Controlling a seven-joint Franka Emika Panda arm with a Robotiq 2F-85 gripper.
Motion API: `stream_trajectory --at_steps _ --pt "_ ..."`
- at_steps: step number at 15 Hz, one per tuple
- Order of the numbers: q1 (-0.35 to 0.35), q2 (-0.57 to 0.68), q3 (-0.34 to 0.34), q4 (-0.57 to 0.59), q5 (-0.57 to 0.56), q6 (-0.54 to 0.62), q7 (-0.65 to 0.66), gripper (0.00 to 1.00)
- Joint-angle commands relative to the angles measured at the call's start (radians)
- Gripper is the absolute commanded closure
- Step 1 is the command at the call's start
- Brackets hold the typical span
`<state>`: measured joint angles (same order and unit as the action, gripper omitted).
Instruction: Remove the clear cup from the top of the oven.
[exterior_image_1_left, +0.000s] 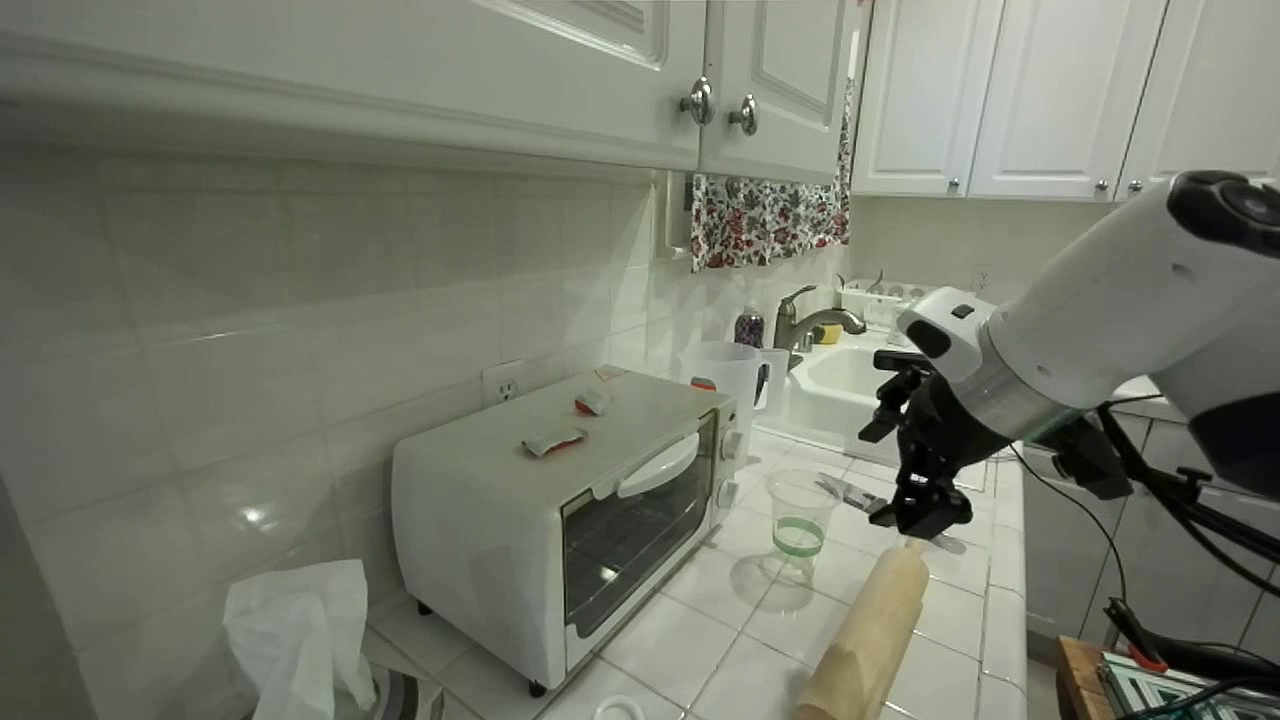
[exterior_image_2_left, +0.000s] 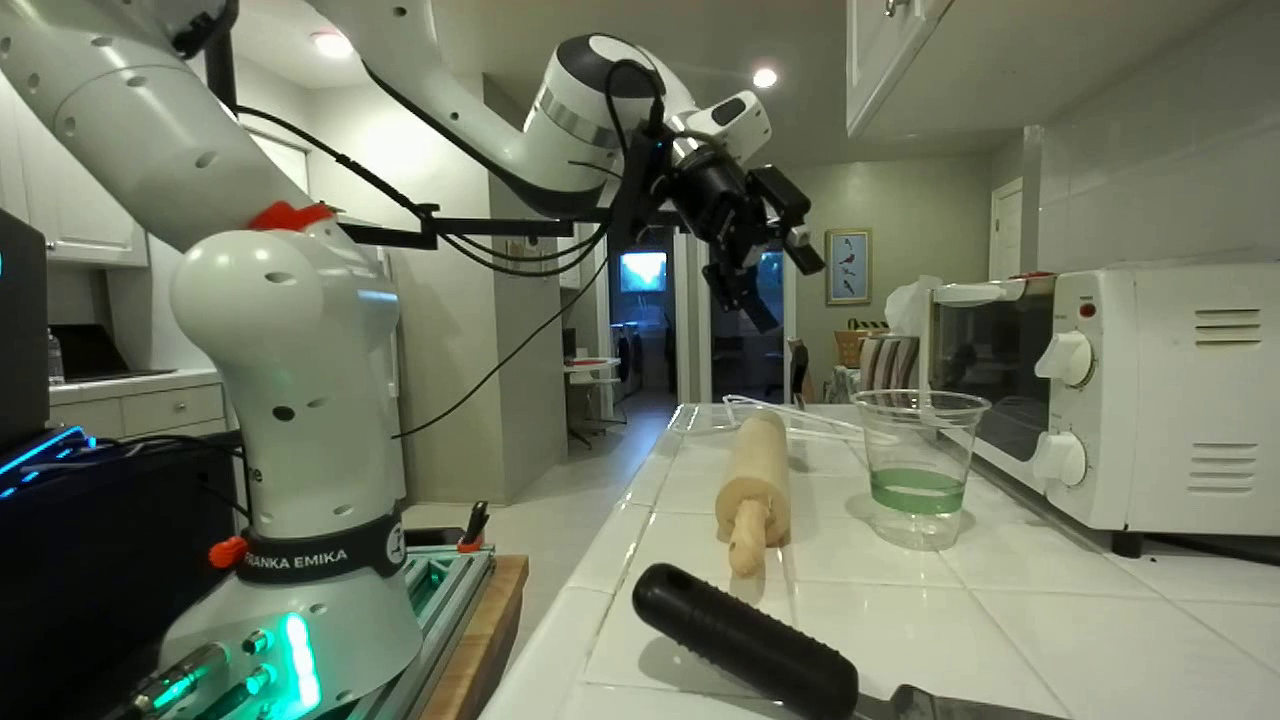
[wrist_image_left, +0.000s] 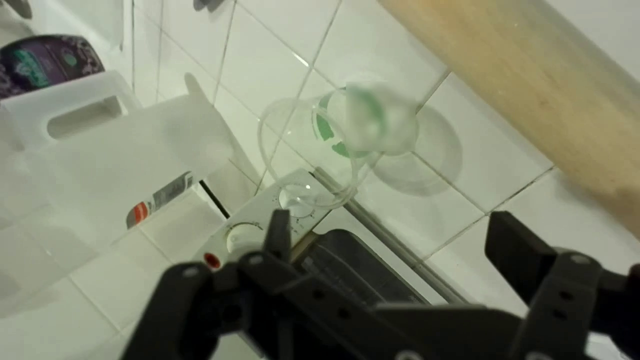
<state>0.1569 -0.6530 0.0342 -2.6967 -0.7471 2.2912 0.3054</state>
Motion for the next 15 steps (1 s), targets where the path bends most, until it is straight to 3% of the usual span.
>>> stream_trajectory --at_steps 1,5,13,15 --pt "-0.023 -0.094 0.021 0.022 0.177 -0.115 -0.096 0.0" --pt "-0.066 -0.172 0.054 0.046 0.286 -0.202 -0.091 0.0" --pt "-0.159 -0.308 0.058 0.039 0.397 -0.191 -0.042 0.0" --pt "-0.174 -0.282 0.08 0.043 0.389 -0.181 -0.066 0.0"
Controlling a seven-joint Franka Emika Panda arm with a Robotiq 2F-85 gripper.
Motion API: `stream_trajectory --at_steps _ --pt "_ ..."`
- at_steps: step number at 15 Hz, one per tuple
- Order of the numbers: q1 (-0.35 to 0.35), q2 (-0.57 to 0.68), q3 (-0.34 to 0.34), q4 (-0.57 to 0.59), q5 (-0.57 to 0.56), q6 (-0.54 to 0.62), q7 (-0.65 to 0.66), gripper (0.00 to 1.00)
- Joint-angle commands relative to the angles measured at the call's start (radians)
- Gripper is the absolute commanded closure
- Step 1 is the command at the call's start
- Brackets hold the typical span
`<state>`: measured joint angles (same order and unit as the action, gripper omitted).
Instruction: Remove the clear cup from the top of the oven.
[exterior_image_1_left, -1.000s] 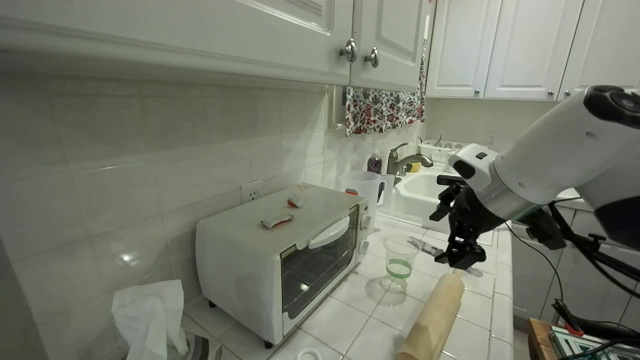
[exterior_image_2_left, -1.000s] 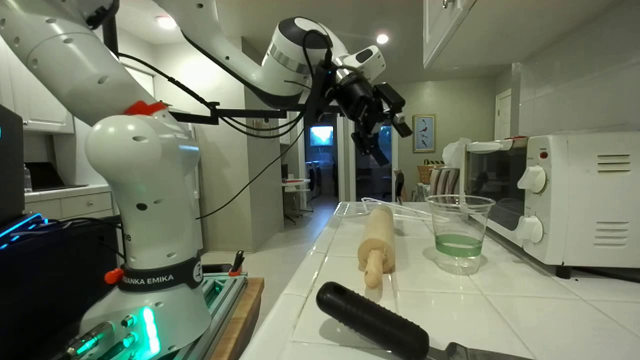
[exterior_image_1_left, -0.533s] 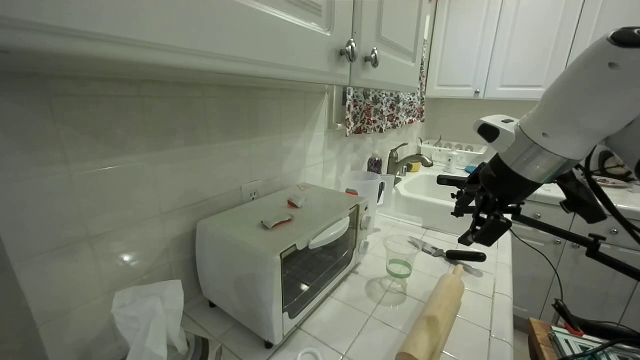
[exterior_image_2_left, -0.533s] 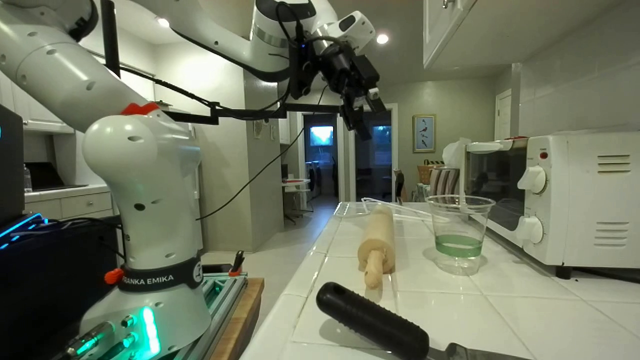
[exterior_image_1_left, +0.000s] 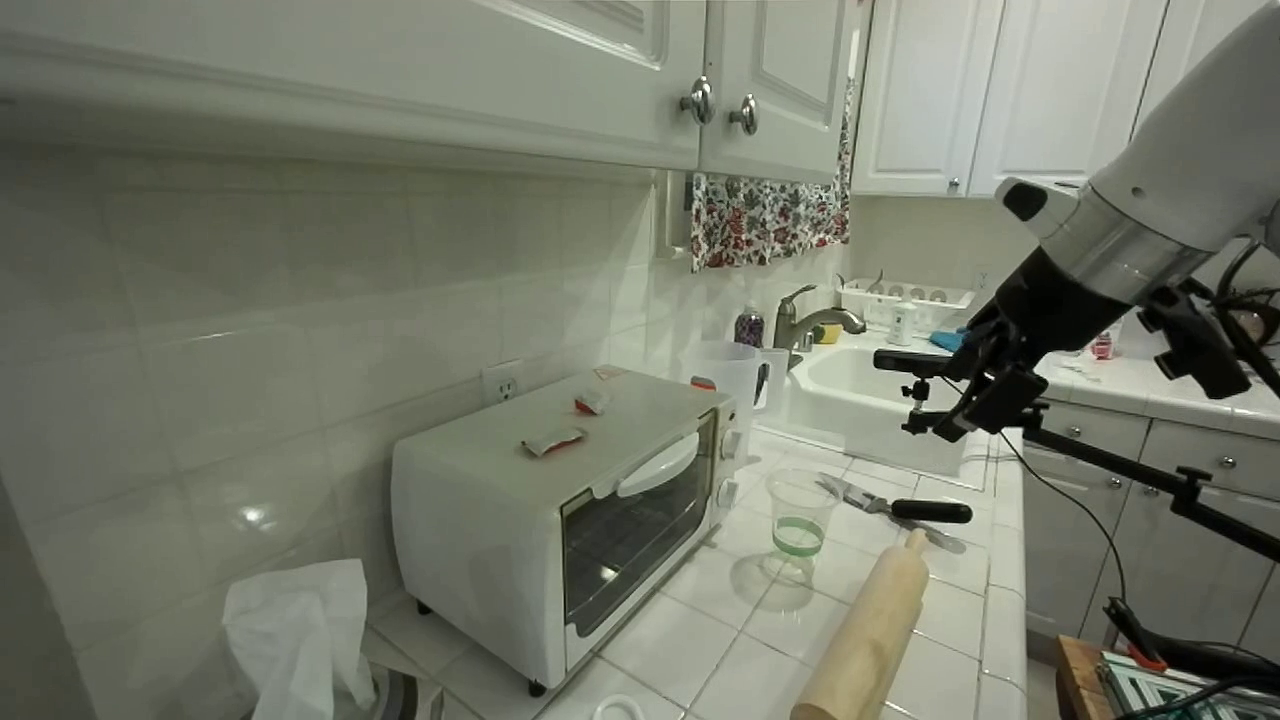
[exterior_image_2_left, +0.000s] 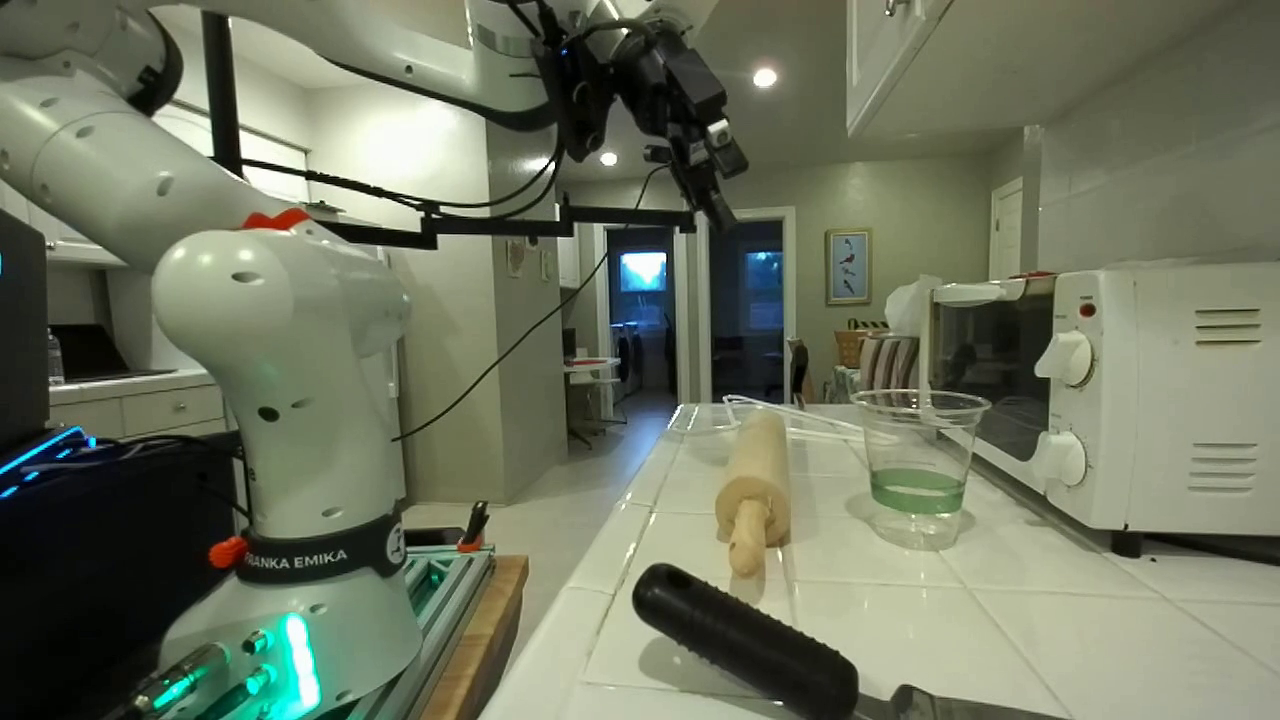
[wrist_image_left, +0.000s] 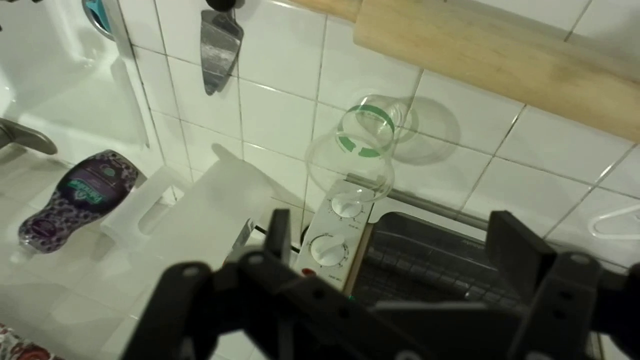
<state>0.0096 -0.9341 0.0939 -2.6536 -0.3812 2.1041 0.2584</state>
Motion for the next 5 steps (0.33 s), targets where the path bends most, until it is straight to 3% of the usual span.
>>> stream_trajectory --at_steps 1,5 --pt "-0.03 -0.01 0.019 0.0 0.027 0.006 -0.019 0.0" --pt "-0.033 -0.016 0.02 0.0 0.03 0.006 -0.014 0.0"
